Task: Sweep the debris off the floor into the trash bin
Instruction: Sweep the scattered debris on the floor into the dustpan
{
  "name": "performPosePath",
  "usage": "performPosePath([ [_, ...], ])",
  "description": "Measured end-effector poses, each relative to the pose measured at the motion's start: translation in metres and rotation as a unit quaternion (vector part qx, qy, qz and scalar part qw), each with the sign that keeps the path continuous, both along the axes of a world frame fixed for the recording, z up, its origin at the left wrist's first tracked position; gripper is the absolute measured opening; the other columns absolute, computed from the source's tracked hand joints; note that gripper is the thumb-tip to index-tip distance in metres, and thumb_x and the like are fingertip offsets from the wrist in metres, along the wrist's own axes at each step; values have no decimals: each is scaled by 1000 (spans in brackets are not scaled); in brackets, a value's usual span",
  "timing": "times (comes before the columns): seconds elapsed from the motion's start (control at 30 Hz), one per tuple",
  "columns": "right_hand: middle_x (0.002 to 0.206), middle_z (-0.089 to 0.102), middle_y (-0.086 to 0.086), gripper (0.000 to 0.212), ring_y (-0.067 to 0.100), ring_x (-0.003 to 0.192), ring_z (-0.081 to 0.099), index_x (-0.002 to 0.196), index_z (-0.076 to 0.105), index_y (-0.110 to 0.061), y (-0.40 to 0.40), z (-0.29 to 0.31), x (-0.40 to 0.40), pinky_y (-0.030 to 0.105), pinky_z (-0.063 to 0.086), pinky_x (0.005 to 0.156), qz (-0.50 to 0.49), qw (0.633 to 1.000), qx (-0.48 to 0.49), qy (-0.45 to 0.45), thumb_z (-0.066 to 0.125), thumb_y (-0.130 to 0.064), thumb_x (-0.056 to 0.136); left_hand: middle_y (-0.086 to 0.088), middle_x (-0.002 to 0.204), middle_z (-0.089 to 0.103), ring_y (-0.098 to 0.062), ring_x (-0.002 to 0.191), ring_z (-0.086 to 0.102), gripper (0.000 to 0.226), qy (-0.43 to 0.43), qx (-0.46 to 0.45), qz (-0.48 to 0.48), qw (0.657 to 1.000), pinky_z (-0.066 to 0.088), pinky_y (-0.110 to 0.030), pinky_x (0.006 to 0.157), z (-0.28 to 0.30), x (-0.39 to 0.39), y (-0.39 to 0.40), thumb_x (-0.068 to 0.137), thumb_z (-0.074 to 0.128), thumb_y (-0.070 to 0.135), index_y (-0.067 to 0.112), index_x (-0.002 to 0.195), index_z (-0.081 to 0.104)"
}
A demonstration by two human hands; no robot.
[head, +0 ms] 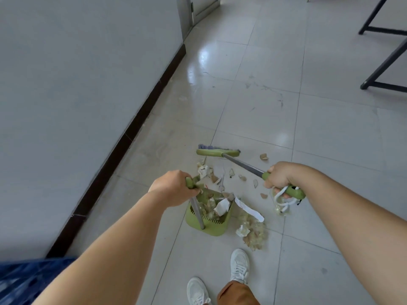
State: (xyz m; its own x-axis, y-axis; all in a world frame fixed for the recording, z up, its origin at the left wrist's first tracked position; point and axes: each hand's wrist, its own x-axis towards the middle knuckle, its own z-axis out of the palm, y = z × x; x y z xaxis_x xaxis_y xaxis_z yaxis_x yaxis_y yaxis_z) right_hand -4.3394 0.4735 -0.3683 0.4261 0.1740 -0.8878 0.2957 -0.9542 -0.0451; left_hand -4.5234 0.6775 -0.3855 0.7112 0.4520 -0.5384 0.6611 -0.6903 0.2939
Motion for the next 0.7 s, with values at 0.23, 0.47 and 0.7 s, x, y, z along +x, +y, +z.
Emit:
performPosePath([
  [0.23,63,63,10,25,19,51,53,113,53,-1,78,-61,44,22,41,49,86,994,-9,-71,44,-14,95,3,76,66,-19,75,65,23,23,7,31,999,50,-30,60,-10,8,11,81,64,46,24,79,66],
  [0.47,96,50,8,37,27,86,51,130,54,-3,104,-104,49,28,46,73,116,991,29,-65,48,-12,95,6,74,65,-15,70,60,18,32,-3,43,999,49,-28,62,-17,10,22,81,65,44,26,79,64],
  [0.7,120,62,13,36,29,110,61,125,58,-4,46,-126,28,31,46,84,113,990,-30,-82,46,-10,92,6,70,61,-16,67,57,17,37,-3,37,999,42,-24,54,-20,5,27,81,65,41,25,81,64],
])
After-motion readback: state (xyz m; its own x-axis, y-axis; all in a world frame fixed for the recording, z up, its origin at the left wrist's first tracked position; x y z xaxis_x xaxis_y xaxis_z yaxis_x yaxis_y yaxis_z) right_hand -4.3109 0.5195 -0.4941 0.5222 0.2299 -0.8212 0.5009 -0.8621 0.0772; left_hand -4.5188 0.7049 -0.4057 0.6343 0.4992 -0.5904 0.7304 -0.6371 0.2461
